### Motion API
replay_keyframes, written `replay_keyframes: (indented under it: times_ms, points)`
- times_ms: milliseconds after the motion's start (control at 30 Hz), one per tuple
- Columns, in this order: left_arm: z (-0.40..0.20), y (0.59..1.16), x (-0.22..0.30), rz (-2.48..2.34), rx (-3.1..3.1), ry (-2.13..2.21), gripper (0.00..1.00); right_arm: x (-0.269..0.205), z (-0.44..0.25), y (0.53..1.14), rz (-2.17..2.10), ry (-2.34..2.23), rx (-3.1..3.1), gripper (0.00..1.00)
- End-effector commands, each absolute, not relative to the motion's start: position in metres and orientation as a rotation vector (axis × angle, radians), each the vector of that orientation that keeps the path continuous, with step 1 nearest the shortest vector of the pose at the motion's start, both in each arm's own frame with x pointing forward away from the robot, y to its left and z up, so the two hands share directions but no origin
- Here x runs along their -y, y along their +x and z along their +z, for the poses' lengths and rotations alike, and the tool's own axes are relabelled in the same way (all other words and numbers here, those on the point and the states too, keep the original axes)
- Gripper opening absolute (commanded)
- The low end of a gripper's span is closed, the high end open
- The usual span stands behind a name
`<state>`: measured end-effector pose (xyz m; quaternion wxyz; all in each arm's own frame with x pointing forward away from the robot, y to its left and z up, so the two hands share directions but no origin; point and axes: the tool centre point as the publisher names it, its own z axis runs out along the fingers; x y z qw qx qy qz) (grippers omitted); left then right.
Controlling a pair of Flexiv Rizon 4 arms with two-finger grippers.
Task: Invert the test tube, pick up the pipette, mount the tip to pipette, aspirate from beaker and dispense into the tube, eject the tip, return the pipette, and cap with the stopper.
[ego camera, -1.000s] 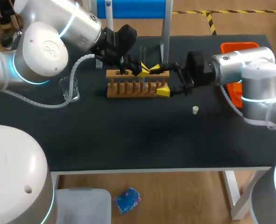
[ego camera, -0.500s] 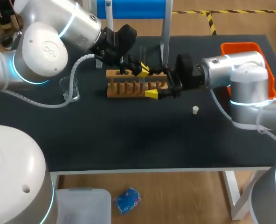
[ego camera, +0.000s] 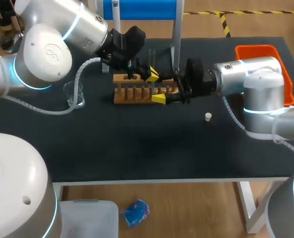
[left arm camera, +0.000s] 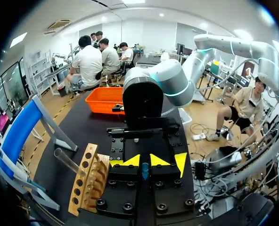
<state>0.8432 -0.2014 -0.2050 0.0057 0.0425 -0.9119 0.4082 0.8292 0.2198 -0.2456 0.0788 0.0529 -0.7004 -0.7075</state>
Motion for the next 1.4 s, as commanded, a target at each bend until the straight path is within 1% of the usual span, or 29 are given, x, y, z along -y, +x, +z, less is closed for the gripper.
replay_keyframes:
  times_ms: [33, 67, 133, 167, 233, 333, 500, 533, 600, 800, 833, 867, 1133, 1400]
  points:
    - [-0.204, 0.843, 0.201, 1.271, 2.855, 0.132, 0.0, -0.221, -0.246, 0.828, -2.118, 0.161, 2.097, 0.49]
    - [-0.204, 0.843, 0.201, 1.271, 2.855, 0.132, 0.0, -0.221, -0.246, 0.828, -2.118, 0.164, 2.096, 0.46]
    - [-0.204, 0.843, 0.201, 1.271, 2.855, 0.132, 0.0, -0.221, -0.246, 0.828, -2.118, 0.165, 2.096, 0.44]
    - [-0.204, 0.843, 0.201, 1.271, 2.855, 0.132, 0.0, -0.221, -0.246, 0.828, -2.118, 0.166, 2.097, 0.4]
    - [-0.204, 0.843, 0.201, 1.271, 2.855, 0.132, 0.0, -0.221, -0.246, 0.828, -2.116, 0.168, 2.101, 0.39]
    - [-0.204, 0.843, 0.201, 1.271, 2.855, 0.132, 0.0, -0.22, -0.245, 0.828, -2.114, 0.171, 2.11, 0.26]
    - [-0.204, 0.843, 0.201, 1.271, 2.855, 0.132, 0.0, -0.219, -0.245, 0.828, -2.111, 0.168, 2.117, 0.16]
    - [-0.204, 0.843, 0.201, 1.271, 2.855, 0.132, 0.0, -0.219, -0.245, 0.828, -2.111, 0.167, 2.118, 0.09]
    - [-0.204, 0.843, 0.201, 1.271, 2.855, 0.132, 0.0, -0.219, -0.245, 0.828, -2.111, 0.167, 2.118, 0.0]
    - [-0.204, 0.843, 0.201, 1.271, 2.855, 0.132, 0.0, -0.219, -0.246, 0.828, -2.113, 0.168, 2.113, 0.0]
    - [-0.204, 0.843, 0.201, 1.271, 2.855, 0.132, 0.38, -0.219, -0.246, 0.828, -2.114, 0.168, 2.112, 0.0]
    - [-0.204, 0.843, 0.201, 1.271, 2.855, 0.132, 1.0, -0.219, -0.246, 0.828, -2.115, 0.168, 2.11, 0.0]
    - [-0.204, 0.843, 0.201, 1.271, 2.855, 0.132, 1.0, -0.212, -0.246, 0.829, -2.12, 0.167, 2.112, 0.0]
    - [-0.204, 0.843, 0.201, 1.271, 2.855, 0.132, 1.0, -0.181, -0.25, 0.83, -2.111, 0.17, 2.139, 0.0]
